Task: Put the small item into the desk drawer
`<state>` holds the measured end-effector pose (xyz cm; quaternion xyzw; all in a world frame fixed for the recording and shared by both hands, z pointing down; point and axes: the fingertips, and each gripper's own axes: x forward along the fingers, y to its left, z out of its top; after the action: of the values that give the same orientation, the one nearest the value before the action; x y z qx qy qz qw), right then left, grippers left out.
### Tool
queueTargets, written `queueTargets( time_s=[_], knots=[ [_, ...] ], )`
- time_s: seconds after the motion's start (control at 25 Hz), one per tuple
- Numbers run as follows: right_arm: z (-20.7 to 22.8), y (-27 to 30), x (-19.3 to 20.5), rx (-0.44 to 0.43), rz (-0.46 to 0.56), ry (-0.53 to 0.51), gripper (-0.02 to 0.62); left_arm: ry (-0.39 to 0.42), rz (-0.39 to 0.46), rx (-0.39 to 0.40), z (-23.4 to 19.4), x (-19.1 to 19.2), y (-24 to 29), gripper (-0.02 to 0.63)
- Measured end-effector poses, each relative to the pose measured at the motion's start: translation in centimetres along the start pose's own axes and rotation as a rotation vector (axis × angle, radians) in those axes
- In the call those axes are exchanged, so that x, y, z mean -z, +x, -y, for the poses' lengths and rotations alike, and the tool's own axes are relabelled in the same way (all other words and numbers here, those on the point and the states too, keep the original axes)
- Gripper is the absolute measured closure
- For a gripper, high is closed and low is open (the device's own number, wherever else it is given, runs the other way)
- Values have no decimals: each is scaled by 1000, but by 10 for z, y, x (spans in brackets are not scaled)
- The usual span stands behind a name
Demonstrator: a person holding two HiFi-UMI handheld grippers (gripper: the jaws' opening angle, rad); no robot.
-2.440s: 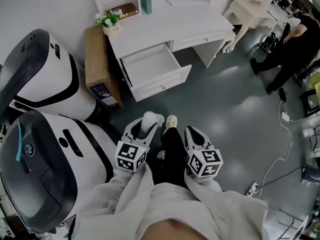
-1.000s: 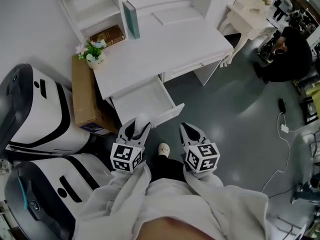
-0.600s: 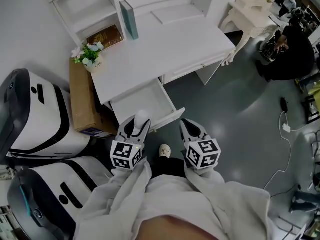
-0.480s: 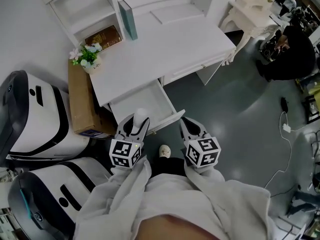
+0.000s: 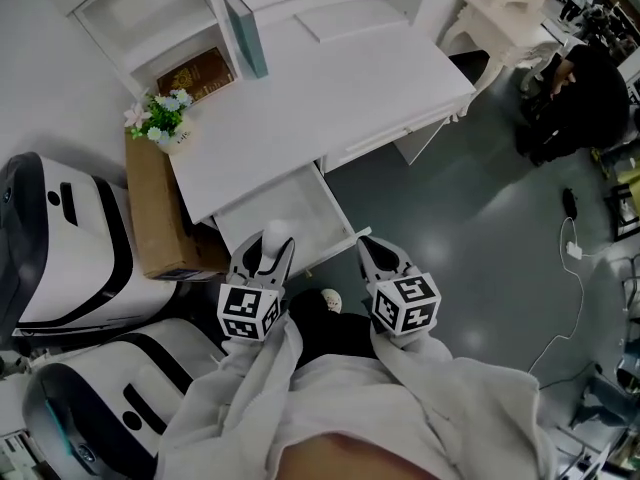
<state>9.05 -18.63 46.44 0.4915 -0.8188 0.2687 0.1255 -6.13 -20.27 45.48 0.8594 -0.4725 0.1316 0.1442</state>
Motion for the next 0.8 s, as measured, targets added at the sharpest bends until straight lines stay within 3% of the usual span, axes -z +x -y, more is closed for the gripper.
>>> queueTargets(
  time_s=[0.32, 0.8],
  knots=[
    [-7, 11, 23, -2, -58, 9, 561, -15, -54, 13, -9, 25, 2, 416],
    [-4, 39, 16, 14, -92, 31, 561, -11, -190, 72, -36, 56, 50, 417]
  ],
)
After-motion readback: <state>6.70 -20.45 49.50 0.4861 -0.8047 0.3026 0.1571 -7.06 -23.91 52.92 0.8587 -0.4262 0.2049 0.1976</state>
